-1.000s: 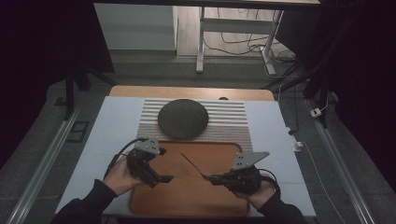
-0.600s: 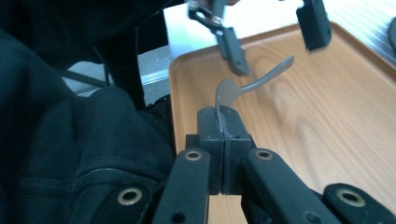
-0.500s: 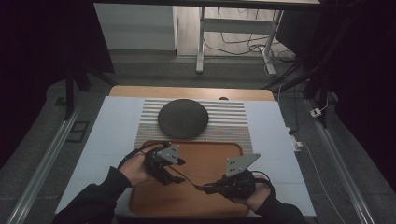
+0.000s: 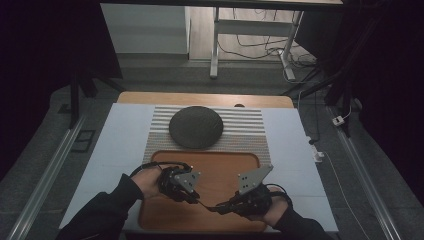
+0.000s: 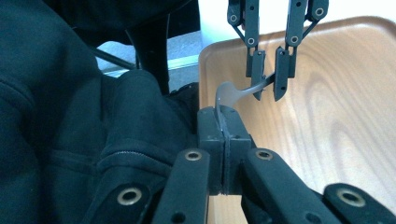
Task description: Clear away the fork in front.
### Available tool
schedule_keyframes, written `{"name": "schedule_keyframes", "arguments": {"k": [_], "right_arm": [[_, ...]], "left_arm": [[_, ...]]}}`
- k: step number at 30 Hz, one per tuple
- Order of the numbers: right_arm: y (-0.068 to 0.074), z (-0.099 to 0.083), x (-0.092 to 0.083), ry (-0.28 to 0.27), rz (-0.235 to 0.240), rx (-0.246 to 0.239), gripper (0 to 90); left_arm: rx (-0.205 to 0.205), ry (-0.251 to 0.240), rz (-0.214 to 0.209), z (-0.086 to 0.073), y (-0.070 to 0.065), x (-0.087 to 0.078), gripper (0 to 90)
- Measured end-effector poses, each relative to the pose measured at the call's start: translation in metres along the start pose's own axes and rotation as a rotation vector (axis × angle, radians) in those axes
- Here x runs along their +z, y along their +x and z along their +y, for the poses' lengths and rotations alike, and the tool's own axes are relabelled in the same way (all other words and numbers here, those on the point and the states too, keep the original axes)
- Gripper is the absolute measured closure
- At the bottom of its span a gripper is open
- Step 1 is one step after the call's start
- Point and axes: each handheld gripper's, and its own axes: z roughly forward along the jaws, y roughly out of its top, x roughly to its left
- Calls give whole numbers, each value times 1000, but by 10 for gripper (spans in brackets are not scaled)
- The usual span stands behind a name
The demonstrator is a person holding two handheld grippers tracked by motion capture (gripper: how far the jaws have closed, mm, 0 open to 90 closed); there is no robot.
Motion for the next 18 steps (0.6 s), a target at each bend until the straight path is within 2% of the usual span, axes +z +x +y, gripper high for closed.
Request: {"name": "schedule_keyframes", "arguments": {"k": [2,5,6,8,10,12,13,16,17,18], "right_arm": [[-2,-1,1,5,18,11,885],[-5,-4,-1,-6,1,40,837],[-6,-4,-1,-14,-12,46,815],[-9,-5,-3,-21,-33,58,786],[-10,-6,-3,-20,-84,69,709],[-10,-6,-4,-25,-126,79,624],[-10,-6,-4,-25,-126,79,624],[-12,-7,-9,-56,-210,107,515],[-12,-8,-13,-60,-272,120,440],[-12,-8,-13,-60,-272,120,440]], "left_arm": [[23,6,-16,0,-2,2,811],[54,18,-35,0,-6,3,850],[46,20,-37,1,-7,3,862],[6,28,-42,2,-8,3,864],[-33,36,-35,1,-8,3,865],[-90,39,-27,-1,-8,2,865],[-120,35,-24,-3,-8,2,865],[-205,30,-10,-11,-10,-2,865],[-231,22,2,-13,-12,-4,865],[-260,16,14,-16,-13,-6,865]]}}
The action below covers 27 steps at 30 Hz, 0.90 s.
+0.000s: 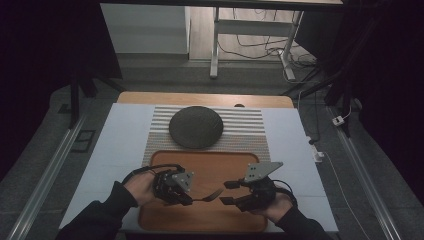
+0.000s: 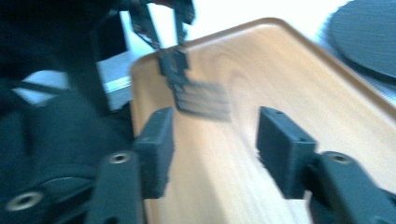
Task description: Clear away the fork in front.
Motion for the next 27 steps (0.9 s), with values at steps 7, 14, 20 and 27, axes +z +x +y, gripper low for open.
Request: {"name": "schedule_keyframes", "arguments": {"k": [7,14,20,27], "right_arm": [[-3,-12,-17,8,-239,108,232],[-2,-27,-36,3,-344,200,145],[1,-41,-52,-16,-431,265,52],[5,-55,-66,-10,-498,297,0]], "left_arm": [[-215,-38,57,-19,-4,-14,864],[-402,-72,110,-37,-8,-20,864],[-584,-97,155,-51,-10,-21,863],[-768,-98,174,-64,-8,-16,862]]}}
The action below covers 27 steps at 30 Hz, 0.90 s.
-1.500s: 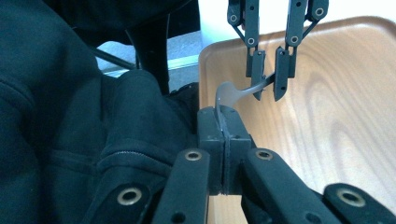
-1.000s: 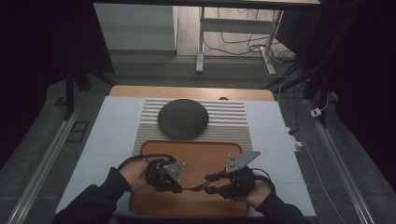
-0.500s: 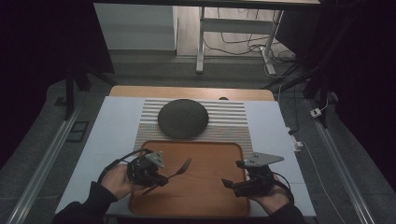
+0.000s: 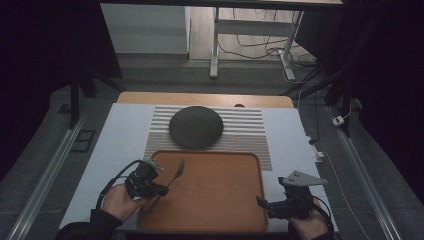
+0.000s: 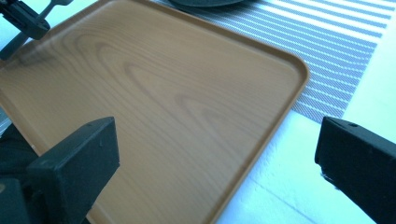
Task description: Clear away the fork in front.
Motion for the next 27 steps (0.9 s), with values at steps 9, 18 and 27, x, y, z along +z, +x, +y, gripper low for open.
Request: {"name": "schedule_keyframes", "arguments": {"k": [9,18,27], "right_arm": [[-2,-6,-8,1,-12,19,0],[-4,-7,-10,-4,-11,33,0],[-7,-9,-12,3,-14,56,0]], "left_arm": [[-221,61,63,-3,18,18,860],[-247,81,113,-1,20,27,759],[-178,-49,92,4,24,6,654]]}}
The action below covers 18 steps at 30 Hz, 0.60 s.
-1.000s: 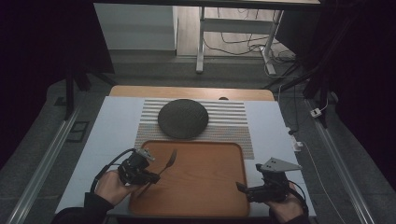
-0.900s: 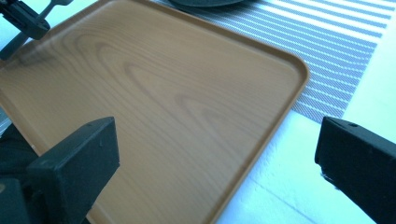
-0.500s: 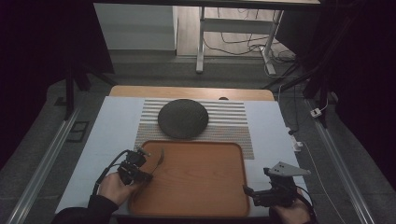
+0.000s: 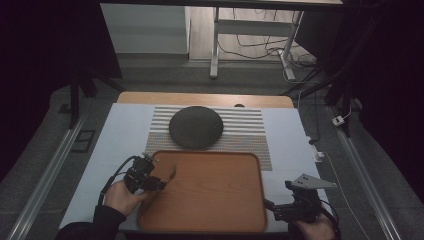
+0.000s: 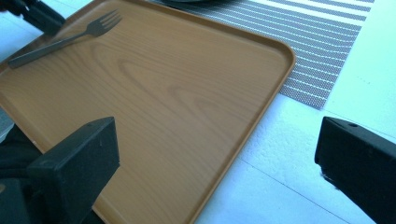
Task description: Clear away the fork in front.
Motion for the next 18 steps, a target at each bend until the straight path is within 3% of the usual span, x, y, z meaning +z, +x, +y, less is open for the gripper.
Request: {"name": "schedule_keyframes", "arguments": {"k": [1,3,4,8,15,18], "right_arm": [[0,0,1,1,-5,0,0],[0,0,1,2,-8,0,0],[1,0,1,4,-17,0,0],[1,0,1,8,-16,-5,0],[2,0,2,18,-18,-13,0],[2,1,3,22,-19,-15,0]], "left_arm": [[14,-18,-6,2,1,-3,725],[28,-39,-10,5,3,-6,754],[33,-52,-13,7,4,-8,816],[54,-84,-33,14,9,-9,882],[87,-109,-45,24,14,-1,885],[69,-111,-54,27,18,3,885]]}}
